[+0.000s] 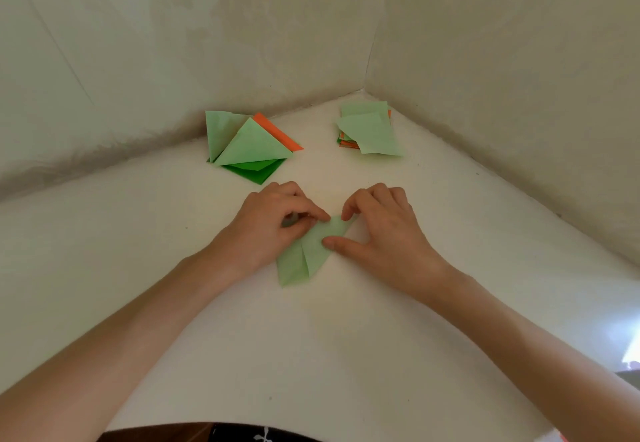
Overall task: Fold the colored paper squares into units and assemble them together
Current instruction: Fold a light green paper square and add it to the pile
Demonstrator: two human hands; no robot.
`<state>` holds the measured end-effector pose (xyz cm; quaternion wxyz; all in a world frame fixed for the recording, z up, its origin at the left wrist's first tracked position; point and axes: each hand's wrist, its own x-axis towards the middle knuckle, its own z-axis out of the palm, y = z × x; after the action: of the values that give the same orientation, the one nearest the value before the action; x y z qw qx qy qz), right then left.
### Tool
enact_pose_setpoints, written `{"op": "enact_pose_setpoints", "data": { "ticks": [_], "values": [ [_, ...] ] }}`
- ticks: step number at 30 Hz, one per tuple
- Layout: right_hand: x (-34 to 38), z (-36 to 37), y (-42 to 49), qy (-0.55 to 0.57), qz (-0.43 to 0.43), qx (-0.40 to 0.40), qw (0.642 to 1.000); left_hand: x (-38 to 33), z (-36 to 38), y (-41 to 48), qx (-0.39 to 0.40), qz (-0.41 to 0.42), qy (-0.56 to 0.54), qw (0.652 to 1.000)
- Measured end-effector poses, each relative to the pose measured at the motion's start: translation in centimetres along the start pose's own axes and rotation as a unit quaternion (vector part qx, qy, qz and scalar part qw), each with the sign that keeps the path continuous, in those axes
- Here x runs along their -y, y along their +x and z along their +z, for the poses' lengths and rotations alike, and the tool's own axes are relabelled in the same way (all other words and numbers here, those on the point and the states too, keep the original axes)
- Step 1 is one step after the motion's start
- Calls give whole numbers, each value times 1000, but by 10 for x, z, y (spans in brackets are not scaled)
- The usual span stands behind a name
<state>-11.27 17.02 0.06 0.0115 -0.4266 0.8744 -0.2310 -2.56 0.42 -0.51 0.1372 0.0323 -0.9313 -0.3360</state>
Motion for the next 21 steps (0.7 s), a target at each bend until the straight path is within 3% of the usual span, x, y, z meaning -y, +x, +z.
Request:
{"op": "enact_pose_setpoints", "data": {
  "ticks": [9, 15, 17, 21],
  "values": [
    [23, 8, -28, -5, -89, 12, 996, 2, 1, -3, -13, 12, 0, 1000],
    [12, 3, -24, 23, -117, 67, 991, 7, 2, -2, -48, 3, 33, 998],
    [2, -1, -17, 34, -118, 87, 989, 10, -5, -2, -24, 15, 18, 999],
    [-14, -11, -4, 97, -122, 139, 978, 16, -19, -6, 117, 41, -65, 990]
  ]
}}
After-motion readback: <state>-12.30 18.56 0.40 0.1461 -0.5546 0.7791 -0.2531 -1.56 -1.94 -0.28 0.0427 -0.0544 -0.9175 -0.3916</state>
